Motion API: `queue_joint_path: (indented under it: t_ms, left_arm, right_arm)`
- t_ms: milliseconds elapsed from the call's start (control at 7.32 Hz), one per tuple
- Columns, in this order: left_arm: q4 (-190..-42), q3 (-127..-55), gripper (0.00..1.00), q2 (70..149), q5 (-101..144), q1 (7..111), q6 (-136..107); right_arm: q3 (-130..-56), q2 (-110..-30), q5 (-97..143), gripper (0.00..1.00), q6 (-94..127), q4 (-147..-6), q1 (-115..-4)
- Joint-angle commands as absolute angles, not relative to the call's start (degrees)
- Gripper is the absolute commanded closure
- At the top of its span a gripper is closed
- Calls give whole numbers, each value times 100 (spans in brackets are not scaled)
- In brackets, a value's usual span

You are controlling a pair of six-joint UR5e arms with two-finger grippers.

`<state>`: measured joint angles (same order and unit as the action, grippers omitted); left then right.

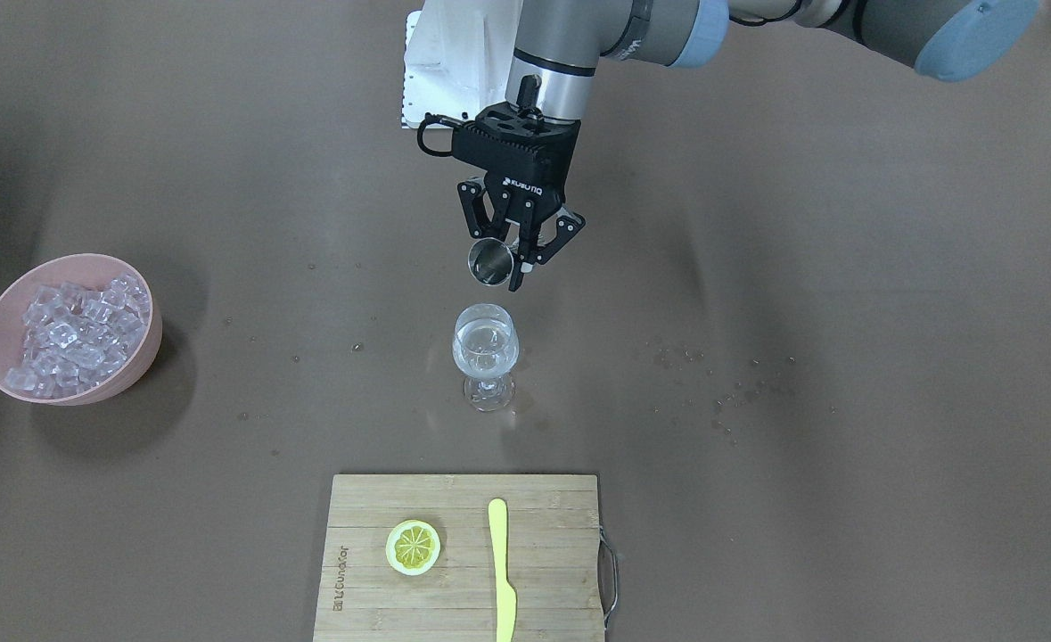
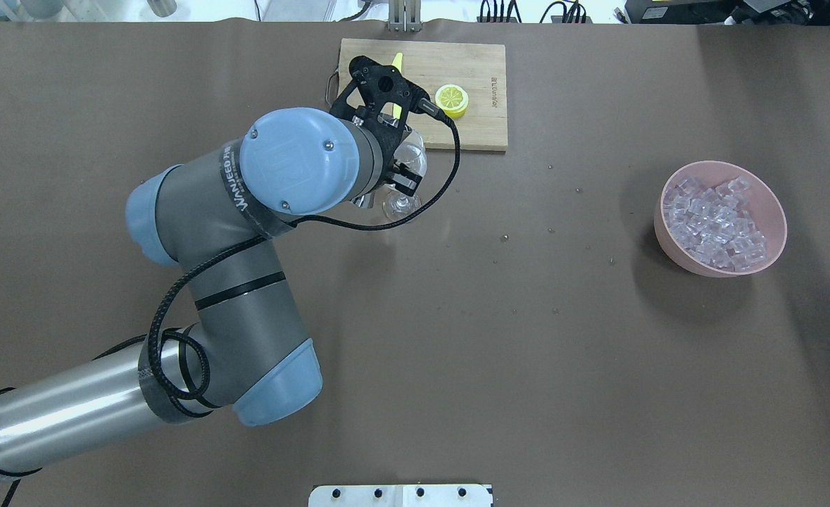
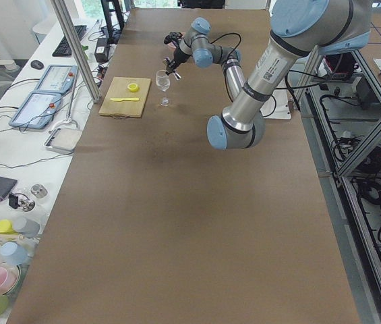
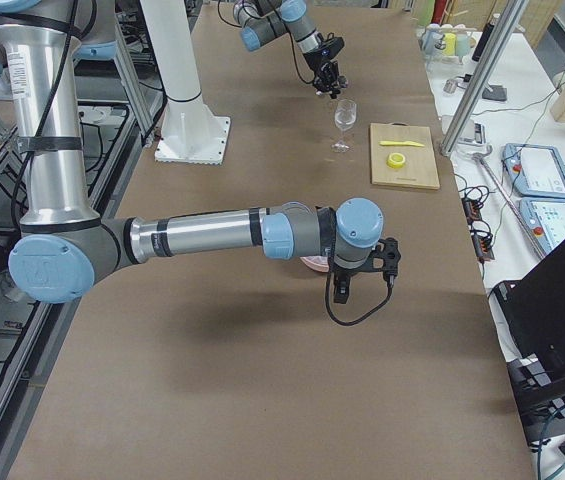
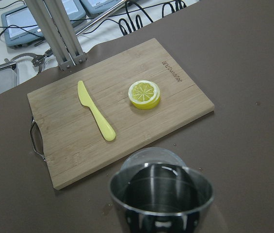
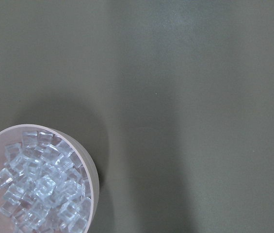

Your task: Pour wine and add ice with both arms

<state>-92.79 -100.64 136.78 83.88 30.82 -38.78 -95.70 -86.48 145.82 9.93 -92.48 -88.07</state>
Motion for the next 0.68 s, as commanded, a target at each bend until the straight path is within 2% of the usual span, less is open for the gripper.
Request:
queue_joint_path:
  t_ms: [0,546]
  left_arm:
    - [-8347,-10055,100,13964,8394,3129,-3536]
    - [-7350,-10055,100,14176,8385,3155,-2920]
  right_arm:
    - [-9571,-8657,14581,0,993,-9272,-8807]
    - [-9571,-8649,14581,0,993,-9290,-8807]
